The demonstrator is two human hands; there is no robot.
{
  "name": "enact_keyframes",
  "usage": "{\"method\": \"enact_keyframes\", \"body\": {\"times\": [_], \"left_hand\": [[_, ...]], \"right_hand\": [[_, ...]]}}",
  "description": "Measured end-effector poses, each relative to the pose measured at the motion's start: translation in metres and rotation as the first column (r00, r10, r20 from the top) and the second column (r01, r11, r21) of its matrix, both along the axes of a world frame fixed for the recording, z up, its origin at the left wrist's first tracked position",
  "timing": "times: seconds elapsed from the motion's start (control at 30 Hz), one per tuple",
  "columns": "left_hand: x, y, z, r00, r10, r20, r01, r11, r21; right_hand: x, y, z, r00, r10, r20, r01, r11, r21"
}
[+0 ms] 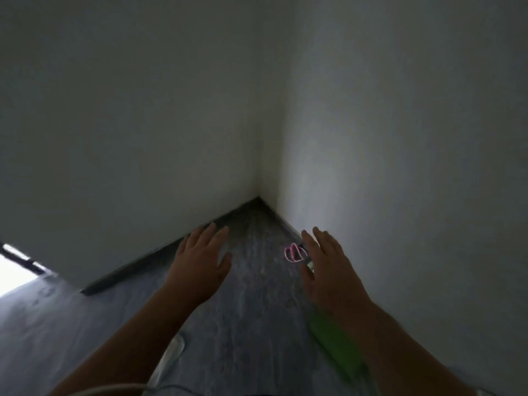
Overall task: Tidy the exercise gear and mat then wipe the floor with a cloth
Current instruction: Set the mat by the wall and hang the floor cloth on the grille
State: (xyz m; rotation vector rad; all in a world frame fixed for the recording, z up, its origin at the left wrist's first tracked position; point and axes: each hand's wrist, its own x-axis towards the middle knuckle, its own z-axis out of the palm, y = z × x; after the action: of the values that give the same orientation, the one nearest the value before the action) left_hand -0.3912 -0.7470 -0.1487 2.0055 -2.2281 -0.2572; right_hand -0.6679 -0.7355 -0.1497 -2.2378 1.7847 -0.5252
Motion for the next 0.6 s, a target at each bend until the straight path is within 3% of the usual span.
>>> {"method": "enact_keyframes", "body": {"times": [0.17,0.27,0.6], "left_hand": [[0.118,0.106,0.009,0.981,0.191,0.022,-0.191,0.982,-0.011],[0.19,0.179,0.01,0.953,0.301,0.03,-0.301,0.954,-0.017],[0.347,0.342,-0.001,0.782,0.623,0.021,-0.624,0.781,0.035]], "right_hand": [[0.116,0.053,-0.011,0.981,0.192,-0.041,-0.193,0.981,-0.019],[0.198,0.093,-0.01,0.956,0.293,0.017,-0.292,0.956,-0.023],[0.403,0.176,-0.02,0.834,0.552,-0.007,-0.552,0.833,0.024]]}}
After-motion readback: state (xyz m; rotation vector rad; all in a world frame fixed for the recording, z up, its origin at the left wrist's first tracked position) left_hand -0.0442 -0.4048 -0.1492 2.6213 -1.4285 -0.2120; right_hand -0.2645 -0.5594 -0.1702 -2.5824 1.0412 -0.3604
